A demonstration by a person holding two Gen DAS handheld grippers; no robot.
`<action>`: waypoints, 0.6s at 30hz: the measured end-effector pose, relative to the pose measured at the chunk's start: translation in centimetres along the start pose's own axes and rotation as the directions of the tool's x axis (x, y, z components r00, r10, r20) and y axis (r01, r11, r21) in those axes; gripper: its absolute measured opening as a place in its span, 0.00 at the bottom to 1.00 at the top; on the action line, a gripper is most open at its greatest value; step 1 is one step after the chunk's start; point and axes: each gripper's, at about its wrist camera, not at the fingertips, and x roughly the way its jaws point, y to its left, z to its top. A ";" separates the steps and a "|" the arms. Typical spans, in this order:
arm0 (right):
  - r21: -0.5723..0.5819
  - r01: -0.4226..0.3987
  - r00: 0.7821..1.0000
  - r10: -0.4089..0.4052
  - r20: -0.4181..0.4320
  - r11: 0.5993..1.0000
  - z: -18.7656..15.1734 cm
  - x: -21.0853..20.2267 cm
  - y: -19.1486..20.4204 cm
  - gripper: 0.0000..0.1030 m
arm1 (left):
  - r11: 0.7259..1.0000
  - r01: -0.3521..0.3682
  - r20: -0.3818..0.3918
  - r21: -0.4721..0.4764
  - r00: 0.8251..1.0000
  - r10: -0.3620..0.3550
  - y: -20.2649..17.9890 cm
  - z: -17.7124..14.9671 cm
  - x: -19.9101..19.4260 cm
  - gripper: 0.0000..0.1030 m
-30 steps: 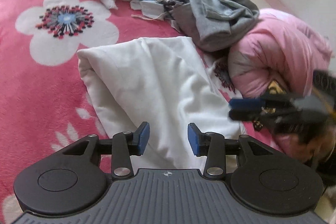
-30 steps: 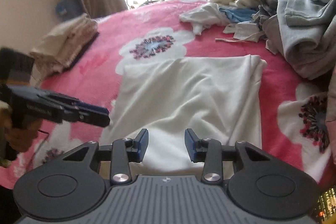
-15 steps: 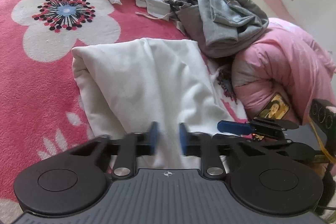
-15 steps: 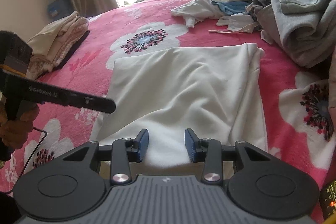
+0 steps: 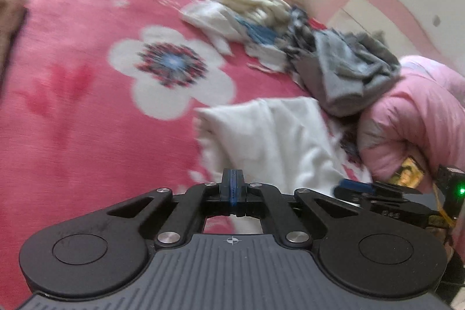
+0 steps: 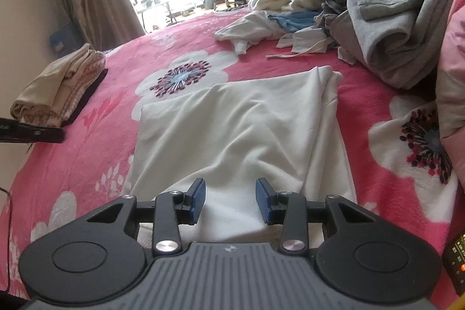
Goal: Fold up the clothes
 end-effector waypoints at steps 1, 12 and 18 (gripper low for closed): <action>0.003 0.002 1.000 -0.002 0.003 1.000 0.0 0.0 0.0 0.40 | 0.999 -0.032 0.011 -0.003 0.999 0.032 0.5 0.0 -1.0 0.00; 0.003 -0.007 1.000 0.007 0.026 1.000 0.2 -0.2 0.4 0.40 | 0.850 -0.498 0.081 -0.174 0.852 0.516 10.6 -1.4 -15.5 0.00; 0.005 -0.012 1.000 0.012 0.017 1.000 0.2 0.0 1.0 0.40 | 0.953 -0.289 0.051 0.089 0.957 0.285 6.6 -2.4 -12.3 0.11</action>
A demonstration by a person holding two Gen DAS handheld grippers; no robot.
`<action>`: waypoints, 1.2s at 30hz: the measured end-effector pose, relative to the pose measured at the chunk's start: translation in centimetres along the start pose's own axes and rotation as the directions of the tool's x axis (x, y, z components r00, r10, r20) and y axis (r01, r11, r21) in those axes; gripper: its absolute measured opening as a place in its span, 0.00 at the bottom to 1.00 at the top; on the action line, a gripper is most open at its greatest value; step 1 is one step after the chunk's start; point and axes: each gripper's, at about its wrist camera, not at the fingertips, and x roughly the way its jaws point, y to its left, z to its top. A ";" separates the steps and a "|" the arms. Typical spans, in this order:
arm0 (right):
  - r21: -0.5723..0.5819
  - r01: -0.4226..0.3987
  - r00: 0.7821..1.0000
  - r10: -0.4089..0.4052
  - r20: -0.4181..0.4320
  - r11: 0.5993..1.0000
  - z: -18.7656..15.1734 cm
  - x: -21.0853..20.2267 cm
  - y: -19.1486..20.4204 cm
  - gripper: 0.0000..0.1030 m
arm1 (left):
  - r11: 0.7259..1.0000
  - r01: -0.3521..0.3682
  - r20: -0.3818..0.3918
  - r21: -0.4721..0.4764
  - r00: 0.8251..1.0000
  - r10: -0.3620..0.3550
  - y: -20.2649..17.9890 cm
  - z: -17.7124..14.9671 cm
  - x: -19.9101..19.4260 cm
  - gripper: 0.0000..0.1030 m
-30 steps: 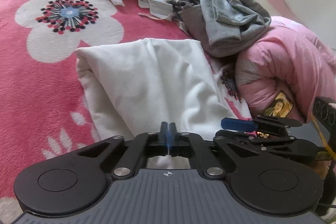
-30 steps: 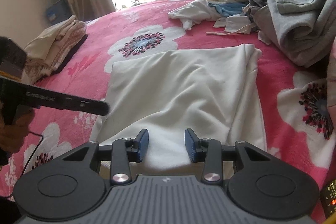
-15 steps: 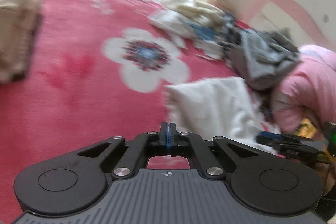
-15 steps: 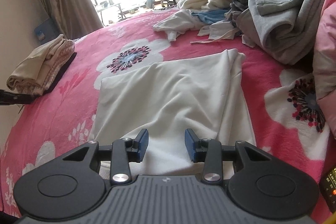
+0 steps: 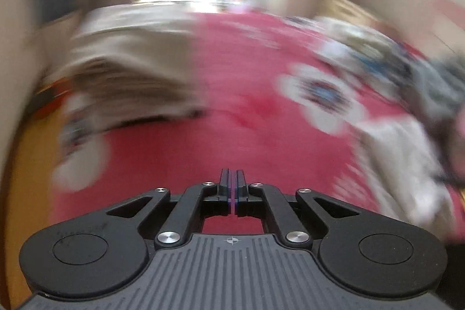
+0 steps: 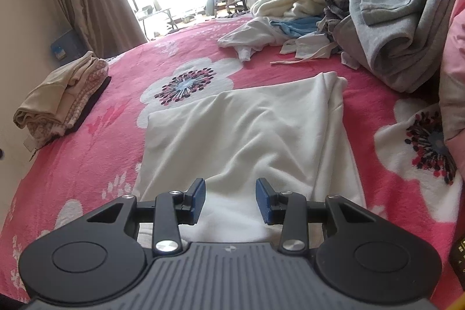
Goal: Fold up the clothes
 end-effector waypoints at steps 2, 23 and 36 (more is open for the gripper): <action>-0.004 0.001 1.000 -0.001 -0.005 1.000 0.0 0.1 0.3 0.40 | 0.977 0.139 -0.045 0.161 0.990 -0.133 -4.3 -0.4 2.6 0.27; 0.018 0.028 0.999 -0.027 -0.036 0.999 -0.1 1.5 -0.1 0.40 | 0.658 0.322 -0.147 0.681 0.940 -0.308 -20.0 -3.2 13.2 0.00; 0.037 0.033 0.999 -0.033 0.009 0.999 0.0 0.6 -0.1 0.40 | 0.936 -0.091 0.114 0.340 0.992 0.055 -7.6 1.1 3.5 0.00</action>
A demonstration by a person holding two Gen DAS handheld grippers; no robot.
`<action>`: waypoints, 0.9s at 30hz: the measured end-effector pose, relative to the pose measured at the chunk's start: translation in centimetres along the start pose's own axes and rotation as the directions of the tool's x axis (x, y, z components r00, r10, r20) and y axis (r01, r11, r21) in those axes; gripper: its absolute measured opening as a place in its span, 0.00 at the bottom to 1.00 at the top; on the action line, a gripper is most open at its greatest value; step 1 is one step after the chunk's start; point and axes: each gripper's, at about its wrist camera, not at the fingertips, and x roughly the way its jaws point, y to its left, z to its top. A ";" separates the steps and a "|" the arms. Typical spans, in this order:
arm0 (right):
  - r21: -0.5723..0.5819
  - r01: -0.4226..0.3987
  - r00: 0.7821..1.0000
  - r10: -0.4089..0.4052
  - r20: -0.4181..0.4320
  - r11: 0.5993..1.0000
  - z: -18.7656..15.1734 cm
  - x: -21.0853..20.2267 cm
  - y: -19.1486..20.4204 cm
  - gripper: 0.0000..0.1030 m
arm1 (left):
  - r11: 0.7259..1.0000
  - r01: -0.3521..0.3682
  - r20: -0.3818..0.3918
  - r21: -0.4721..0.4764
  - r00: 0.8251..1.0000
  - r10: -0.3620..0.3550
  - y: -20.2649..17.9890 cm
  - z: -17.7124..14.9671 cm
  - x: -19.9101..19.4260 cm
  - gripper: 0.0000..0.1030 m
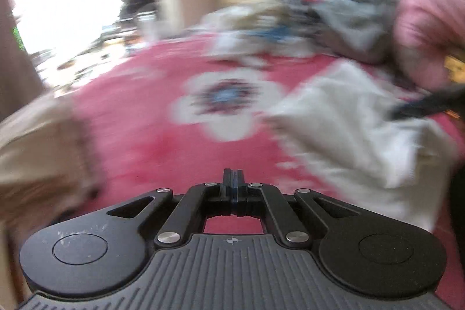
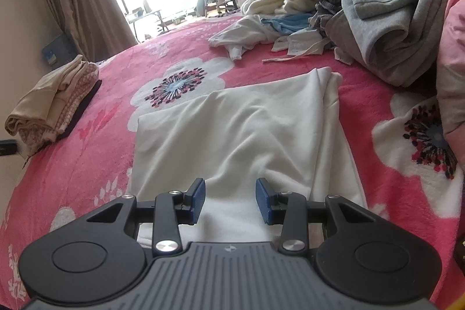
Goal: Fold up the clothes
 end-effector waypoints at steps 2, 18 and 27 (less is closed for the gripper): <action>0.002 0.003 1.000 -0.003 0.005 1.000 0.0 -0.1 0.0 0.40 | 0.989 -0.126 -0.028 -0.076 0.992 0.125 3.9 -1.1 -2.3 0.00; 0.056 0.026 1.000 -0.026 0.008 0.998 0.3 -0.2 -0.1 0.40 | 0.328 -0.922 -0.842 -0.205 0.337 0.421 29.2 -30.3 -9.5 0.03; 0.043 0.032 0.999 -0.032 -0.007 0.999 0.4 -0.4 0.0 0.43 | 0.161 -0.934 -0.916 -0.319 0.347 0.201 29.1 -32.6 -8.5 0.07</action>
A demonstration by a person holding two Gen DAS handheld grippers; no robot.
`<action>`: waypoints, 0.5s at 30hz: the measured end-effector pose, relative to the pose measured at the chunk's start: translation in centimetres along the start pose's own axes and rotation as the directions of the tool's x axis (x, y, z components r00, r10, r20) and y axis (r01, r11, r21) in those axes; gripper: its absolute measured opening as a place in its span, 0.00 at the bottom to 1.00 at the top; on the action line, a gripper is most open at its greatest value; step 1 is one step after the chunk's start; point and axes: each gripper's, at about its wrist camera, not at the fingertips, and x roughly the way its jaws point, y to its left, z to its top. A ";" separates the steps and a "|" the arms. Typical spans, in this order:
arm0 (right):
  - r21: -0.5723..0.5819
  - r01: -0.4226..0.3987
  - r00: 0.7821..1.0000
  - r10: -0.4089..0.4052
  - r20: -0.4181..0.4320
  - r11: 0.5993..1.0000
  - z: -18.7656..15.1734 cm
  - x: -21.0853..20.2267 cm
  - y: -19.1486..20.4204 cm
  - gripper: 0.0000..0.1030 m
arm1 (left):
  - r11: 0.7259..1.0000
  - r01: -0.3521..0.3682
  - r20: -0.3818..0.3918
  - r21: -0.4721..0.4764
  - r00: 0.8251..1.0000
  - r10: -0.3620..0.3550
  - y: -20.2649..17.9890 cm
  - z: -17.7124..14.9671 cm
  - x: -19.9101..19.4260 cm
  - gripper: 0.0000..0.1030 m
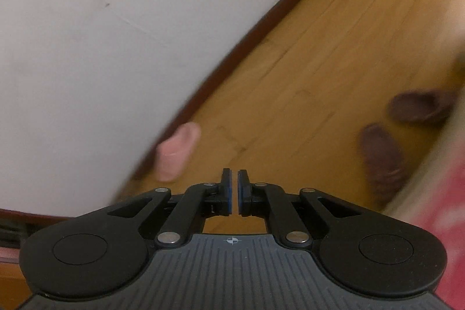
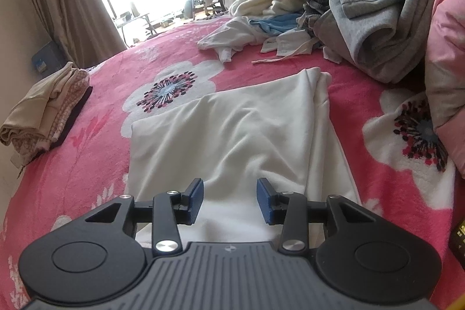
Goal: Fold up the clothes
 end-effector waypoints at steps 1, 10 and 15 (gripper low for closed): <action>0.006 -0.005 1.000 0.005 -0.004 1.000 0.1 0.0 -0.1 0.47 | 0.998 0.053 0.028 0.020 0.998 -0.053 -1.0 0.3 -1.7 0.09; 0.104 -0.057 0.998 0.061 -0.028 0.993 1.6 -1.9 -2.8 0.54 | 0.697 0.548 0.111 0.462 0.744 -0.659 -16.3 -2.6 -20.2 0.32; 0.236 -0.126 0.985 0.149 -0.083 0.963 2.7 -3.8 -6.7 0.57 | 0.360 0.669 -0.080 0.650 0.531 -0.843 -25.5 -10.3 -27.7 0.35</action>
